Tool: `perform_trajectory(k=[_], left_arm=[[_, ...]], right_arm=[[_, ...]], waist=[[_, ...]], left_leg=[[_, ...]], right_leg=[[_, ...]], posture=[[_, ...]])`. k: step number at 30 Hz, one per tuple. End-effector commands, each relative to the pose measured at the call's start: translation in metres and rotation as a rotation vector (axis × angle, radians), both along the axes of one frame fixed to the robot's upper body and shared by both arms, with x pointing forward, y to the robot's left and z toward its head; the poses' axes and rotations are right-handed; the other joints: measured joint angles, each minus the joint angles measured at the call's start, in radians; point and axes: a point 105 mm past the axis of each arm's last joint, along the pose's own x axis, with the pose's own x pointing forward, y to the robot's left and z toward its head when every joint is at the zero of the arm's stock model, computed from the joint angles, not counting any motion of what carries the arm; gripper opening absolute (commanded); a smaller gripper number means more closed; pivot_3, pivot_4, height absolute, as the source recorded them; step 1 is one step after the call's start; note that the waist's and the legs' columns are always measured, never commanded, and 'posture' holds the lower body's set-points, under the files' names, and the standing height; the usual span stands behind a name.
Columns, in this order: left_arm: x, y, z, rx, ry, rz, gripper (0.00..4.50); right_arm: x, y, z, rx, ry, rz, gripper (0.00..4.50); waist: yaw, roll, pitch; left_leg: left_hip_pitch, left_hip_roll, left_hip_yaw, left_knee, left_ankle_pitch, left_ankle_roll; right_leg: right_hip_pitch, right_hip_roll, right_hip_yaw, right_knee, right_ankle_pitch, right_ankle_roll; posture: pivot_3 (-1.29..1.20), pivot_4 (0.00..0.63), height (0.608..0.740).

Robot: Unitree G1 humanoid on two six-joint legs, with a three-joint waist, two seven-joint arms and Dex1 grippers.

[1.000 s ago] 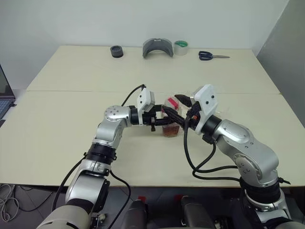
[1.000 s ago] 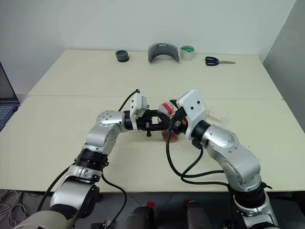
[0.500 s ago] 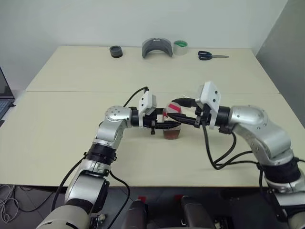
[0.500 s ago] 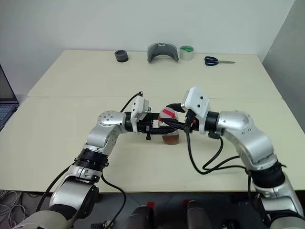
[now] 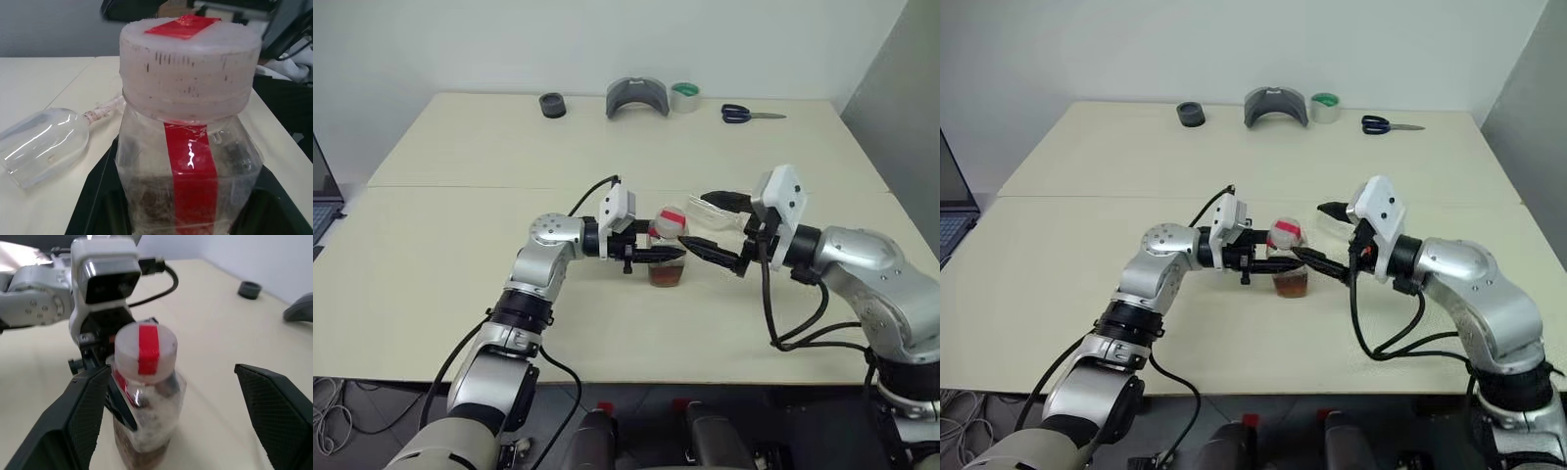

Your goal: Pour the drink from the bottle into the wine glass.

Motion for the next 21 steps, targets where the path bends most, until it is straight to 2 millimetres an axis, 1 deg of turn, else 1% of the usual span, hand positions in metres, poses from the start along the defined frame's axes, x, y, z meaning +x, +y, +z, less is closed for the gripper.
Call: perform_trajectory(k=[1,3,5,8,13,16,19,21], left_arm=[[0.004,-0.002,0.019,-0.038,-0.046,-0.003,1.82],[0.006,-0.003,0.02,-0.038,-0.044,0.0,1.82],[0.008,-0.004,0.02,-0.038,-0.044,0.0,1.82],[0.008,-0.007,0.021,-0.039,-0.045,-0.007,1.82],[0.009,-0.009,0.021,-0.041,-0.048,-0.013,1.82],[0.008,-0.009,0.02,-0.04,-0.05,-0.014,1.82],[0.008,-0.009,0.02,-0.04,-0.052,-0.013,1.82],[0.008,-0.008,0.02,-0.04,-0.055,-0.011,1.82]], right_arm=[[-0.007,0.011,0.01,0.061,-0.072,-0.114,4.32],[-0.004,0.018,0.01,0.09,-0.097,-0.181,4.32],[-0.002,0.026,0.01,0.114,-0.104,-0.212,4.32],[0.005,0.031,0.009,0.13,-0.112,-0.264,4.32],[0.015,0.03,0.008,0.171,-0.106,-0.334,4.32],[0.016,0.03,0.009,0.178,-0.112,-0.34,4.32],[0.016,0.031,0.008,0.179,-0.11,-0.334,3.8],[0.015,0.032,0.005,0.175,-0.098,-0.324,3.11]], waist=[[-0.001,0.0,0.0],[-0.002,0.0,0.0],[-0.002,0.0,0.0],[-0.002,0.0,0.0],[-0.003,0.0,0.0],[-0.003,0.0,0.0],[-0.004,0.0,0.0],[-0.004,0.0,0.0]], left_leg=[[0.0,0.0,0.0,0.0,0.0,0.0],[0.0,0.0,0.0,0.0,0.0,0.0],[0.0,0.0,0.0,0.0,0.0,0.0],[0.0,-0.001,0.0,0.0,0.0,0.0],[0.0,-0.001,0.0,0.0,0.0,0.0],[0.0,-0.001,0.0,0.0,0.0,0.0],[0.0,-0.001,0.0,0.0,0.0,0.0],[0.0,0.0,0.0,0.0,0.0,0.0]], right_leg=[[0.0,0.0,0.0,0.001,0.0,0.0],[0.0,0.0,0.0,0.001,0.0,0.0],[0.0,0.0,0.0,0.001,0.0,0.0],[0.0,0.0,0.0,0.0,0.0,0.0],[0.0,0.0,0.0,0.0,0.0,0.0],[0.0,0.0,0.0,0.0,0.0,0.0],[0.0,0.0,0.0,0.0,0.0,0.0],[0.0,0.0,0.0,0.0,0.0,0.0]], posture=[[0.0,0.15,0.74],[0.0,0.15,0.74],[0.0,0.15,0.74],[0.0,0.15,0.74],[0.0,0.15,0.74],[0.0,0.15,0.74],[0.0,0.15,0.74],[0.0,0.15,0.74]])
